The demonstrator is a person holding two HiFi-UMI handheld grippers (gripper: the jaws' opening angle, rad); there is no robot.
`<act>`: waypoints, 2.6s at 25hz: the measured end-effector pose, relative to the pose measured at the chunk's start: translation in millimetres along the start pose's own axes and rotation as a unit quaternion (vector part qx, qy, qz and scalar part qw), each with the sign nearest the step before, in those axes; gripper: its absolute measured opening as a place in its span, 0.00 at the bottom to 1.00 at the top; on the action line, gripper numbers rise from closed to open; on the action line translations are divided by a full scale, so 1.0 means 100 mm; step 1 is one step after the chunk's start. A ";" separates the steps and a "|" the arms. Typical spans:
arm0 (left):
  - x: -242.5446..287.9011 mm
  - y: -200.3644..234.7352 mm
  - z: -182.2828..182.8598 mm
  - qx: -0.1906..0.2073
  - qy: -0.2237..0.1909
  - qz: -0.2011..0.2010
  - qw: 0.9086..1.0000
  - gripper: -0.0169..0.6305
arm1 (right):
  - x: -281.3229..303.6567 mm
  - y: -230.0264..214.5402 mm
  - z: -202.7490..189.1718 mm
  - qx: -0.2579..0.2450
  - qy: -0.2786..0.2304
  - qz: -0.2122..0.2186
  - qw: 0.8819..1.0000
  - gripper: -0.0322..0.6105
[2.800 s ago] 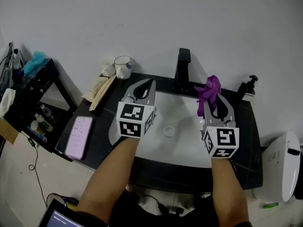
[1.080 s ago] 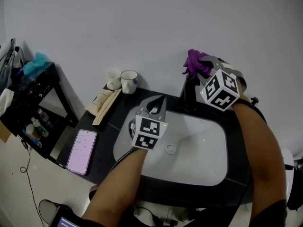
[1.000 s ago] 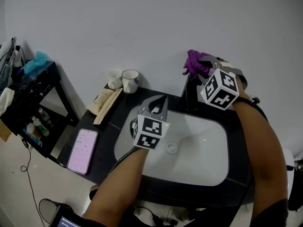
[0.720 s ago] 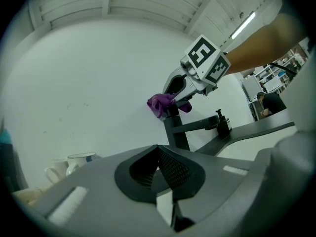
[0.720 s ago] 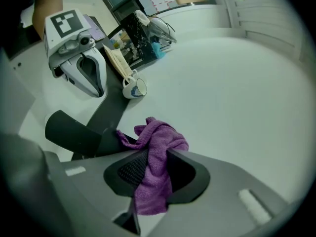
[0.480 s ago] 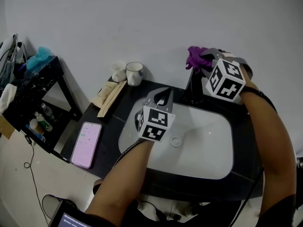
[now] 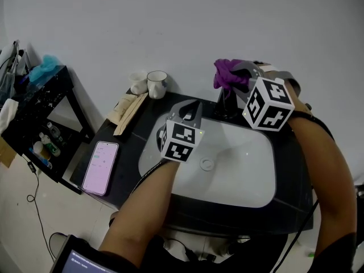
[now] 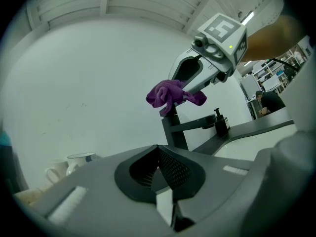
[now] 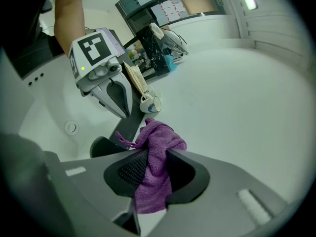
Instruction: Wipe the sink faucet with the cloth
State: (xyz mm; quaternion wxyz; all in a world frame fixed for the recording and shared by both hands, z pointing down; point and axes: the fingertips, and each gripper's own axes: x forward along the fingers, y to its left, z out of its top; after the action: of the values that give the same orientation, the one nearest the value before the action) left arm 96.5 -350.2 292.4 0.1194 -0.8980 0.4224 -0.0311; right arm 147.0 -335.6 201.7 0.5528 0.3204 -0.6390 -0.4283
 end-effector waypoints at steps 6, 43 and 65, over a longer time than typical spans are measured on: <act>-0.03 0.02 0.01 0.001 0.002 0.004 1.000 0.05 | -0.12 0.21 0.14 -0.040 -0.007 0.005 0.999 0.22; -0.02 0.06 0.00 -0.022 -0.001 0.005 1.000 0.05 | 0.06 0.49 -0.30 0.120 -0.016 0.034 0.992 0.22; 0.01 0.03 -0.01 -0.018 0.002 0.001 1.000 0.05 | 0.06 0.53 -0.36 0.101 -0.009 0.002 0.995 0.22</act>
State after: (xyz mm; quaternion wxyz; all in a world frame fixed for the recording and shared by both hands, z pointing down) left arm 94.9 -353.2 292.6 0.1027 -0.8995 0.4239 -0.0248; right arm 184.1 -325.3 253.1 0.5130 0.3697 -0.6841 -0.3636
